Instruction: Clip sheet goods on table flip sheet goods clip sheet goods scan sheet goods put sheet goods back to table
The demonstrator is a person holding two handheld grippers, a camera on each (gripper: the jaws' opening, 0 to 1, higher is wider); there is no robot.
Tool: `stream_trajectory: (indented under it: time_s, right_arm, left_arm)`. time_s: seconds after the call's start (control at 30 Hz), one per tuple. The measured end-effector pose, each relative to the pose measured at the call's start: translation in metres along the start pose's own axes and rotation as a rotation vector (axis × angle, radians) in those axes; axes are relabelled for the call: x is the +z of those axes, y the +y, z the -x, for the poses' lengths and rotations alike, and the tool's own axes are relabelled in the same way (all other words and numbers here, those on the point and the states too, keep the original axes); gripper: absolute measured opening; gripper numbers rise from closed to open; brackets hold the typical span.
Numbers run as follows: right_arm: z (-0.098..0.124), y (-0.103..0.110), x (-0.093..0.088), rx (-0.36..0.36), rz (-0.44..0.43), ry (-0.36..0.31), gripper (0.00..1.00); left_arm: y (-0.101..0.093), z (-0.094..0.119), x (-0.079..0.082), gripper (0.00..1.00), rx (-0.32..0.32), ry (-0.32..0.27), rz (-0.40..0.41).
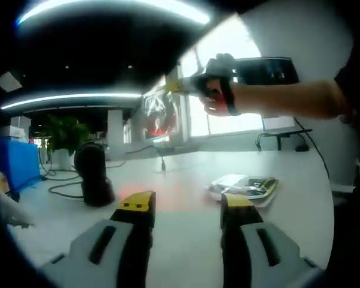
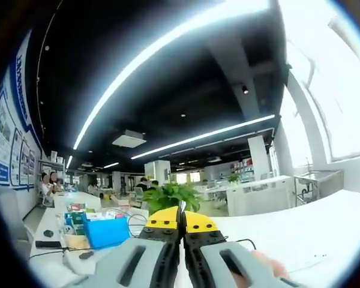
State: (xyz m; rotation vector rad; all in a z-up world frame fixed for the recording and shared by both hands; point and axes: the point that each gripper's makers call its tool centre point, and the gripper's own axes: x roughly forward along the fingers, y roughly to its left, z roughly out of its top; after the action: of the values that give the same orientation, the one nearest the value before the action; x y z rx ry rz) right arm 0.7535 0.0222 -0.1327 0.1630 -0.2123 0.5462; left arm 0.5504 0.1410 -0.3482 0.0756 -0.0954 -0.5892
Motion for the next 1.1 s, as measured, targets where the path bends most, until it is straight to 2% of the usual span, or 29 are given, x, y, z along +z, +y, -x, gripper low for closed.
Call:
stream_trajectory:
  time_s: [0.23,0.6,1.1]
  right_arm:
    - [0.013,-0.003,0.016,0.054,0.037,-0.004,0.0]
    - [0.027,-0.008,0.041,0.1,0.012,-0.031,0.0]
    - [0.046,0.006,0.039,0.168,0.005,-0.033,0.0]
  left_arm:
    - [0.001,0.0,-0.001,0.36,0.005,0.004,-0.001]
    - [0.0,0.0,-0.001,0.36,0.003,0.008,-0.003]
    - [0.0,0.0,-0.001,0.36,0.003,0.008,-0.004]
